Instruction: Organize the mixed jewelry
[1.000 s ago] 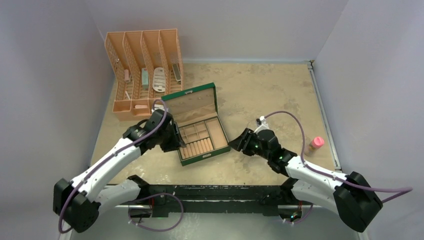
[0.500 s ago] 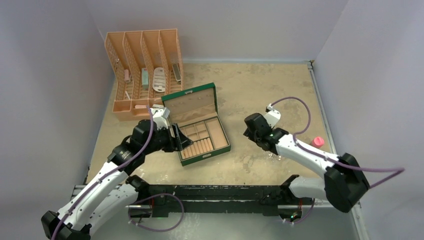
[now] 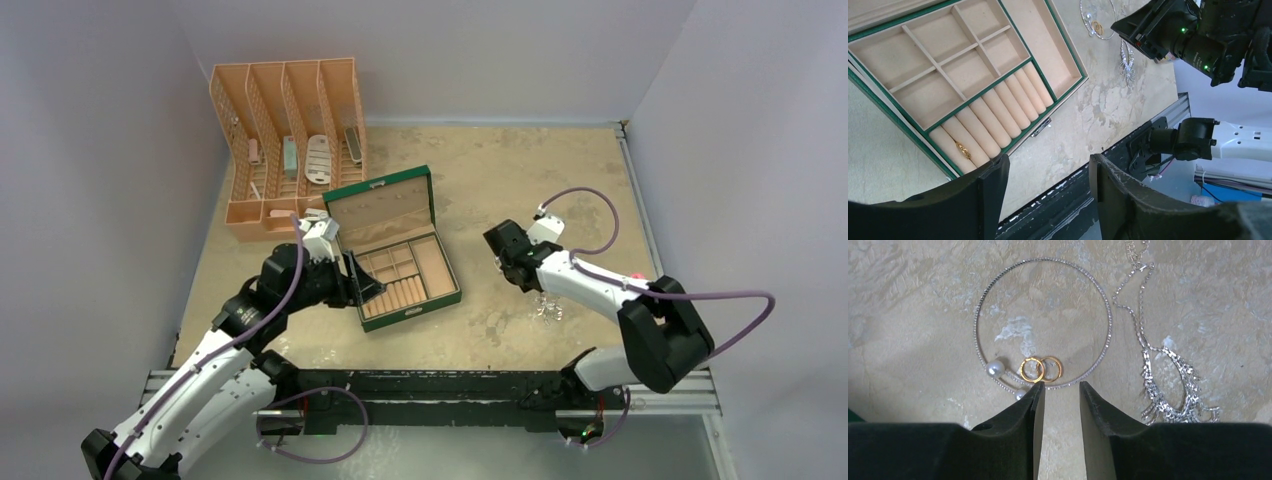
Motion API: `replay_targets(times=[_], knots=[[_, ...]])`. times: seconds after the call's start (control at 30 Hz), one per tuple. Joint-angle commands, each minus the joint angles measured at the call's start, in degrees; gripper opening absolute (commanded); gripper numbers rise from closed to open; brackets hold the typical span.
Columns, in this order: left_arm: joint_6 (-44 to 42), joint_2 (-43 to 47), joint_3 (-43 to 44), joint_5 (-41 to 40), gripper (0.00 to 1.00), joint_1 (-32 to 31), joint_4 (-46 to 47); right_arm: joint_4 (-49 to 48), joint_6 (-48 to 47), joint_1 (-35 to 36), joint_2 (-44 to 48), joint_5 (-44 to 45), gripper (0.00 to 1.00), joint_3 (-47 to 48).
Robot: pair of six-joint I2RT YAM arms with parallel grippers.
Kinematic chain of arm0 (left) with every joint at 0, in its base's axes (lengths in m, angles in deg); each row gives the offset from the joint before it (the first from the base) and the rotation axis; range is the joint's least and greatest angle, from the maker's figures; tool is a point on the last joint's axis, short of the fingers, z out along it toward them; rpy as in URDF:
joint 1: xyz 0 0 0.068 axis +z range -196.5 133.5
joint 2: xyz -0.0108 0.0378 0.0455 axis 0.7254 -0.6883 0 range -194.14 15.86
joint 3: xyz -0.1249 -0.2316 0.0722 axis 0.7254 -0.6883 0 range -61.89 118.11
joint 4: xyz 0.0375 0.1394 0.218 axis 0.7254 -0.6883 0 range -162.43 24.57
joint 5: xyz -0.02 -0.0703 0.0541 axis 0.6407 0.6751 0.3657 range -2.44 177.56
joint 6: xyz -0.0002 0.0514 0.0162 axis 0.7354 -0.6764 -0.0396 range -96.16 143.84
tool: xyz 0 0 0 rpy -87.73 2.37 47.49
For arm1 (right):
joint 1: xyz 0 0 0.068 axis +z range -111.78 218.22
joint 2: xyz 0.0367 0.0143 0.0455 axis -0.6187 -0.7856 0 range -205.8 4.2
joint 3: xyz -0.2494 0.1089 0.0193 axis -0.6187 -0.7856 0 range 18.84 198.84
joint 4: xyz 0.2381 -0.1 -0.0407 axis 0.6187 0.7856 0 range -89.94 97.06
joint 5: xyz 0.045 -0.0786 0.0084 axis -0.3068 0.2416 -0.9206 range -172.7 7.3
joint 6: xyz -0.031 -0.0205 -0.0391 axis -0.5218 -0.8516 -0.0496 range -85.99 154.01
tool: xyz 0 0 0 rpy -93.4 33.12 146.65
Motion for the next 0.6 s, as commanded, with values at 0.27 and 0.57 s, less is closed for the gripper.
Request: replay_targets(times=[0.27, 0.57], knots=[[-0.36, 0.1, -0.48, 0.07, 0.58, 0.13, 2.51, -8.11, -7.14, -2.39, -5.3, -1.51, 0.26, 2.9], [-0.27, -0.63, -0.62, -0.34, 0.57, 0.15, 2.44, -10.81, -7.98, -2.87, -7.49, -4.14, 0.25, 2.24]])
